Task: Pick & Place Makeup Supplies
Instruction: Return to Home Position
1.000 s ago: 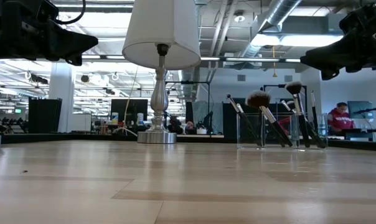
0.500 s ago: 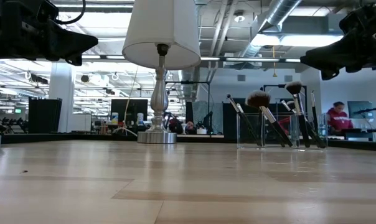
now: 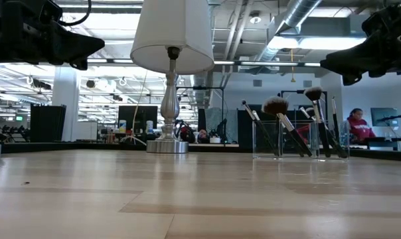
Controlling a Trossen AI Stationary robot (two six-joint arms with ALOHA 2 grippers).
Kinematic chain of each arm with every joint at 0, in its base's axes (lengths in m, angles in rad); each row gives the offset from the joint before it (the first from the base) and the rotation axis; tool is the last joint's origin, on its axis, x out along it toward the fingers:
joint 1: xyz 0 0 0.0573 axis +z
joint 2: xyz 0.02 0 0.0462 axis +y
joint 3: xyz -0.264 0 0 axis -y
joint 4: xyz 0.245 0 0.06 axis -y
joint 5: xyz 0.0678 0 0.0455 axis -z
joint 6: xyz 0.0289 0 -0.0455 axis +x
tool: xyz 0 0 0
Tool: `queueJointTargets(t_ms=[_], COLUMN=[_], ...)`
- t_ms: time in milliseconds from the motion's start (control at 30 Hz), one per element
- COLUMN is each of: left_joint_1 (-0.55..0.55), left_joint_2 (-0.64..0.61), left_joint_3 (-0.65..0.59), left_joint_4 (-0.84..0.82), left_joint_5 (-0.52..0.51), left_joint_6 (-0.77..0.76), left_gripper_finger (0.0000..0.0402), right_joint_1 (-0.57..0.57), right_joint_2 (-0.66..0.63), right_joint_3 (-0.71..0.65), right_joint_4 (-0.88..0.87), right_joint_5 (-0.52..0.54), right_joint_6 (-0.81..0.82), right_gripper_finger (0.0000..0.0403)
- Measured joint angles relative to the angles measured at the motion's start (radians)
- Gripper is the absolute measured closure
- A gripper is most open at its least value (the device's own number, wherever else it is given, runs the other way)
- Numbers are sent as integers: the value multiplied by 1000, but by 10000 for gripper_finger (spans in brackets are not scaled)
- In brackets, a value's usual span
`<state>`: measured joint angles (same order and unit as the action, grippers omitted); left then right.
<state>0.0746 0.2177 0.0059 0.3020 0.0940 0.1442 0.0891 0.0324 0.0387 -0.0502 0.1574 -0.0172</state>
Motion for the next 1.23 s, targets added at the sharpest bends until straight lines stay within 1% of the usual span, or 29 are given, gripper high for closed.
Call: queueJointTargets(t_ms=[1233], left_joint_1=[0], left_joint_2=[0], left_joint_3=[0], left_joint_4=[13], left_joint_5=[0], left_joint_6=[0], left_gripper_finger=[374], right_joint_1=[0], right_joint_2=[0], right_joint_3=[0], right_joint_4=[0], right_joint_5=[0], right_joint_6=[0], right_gripper_finger=[290])
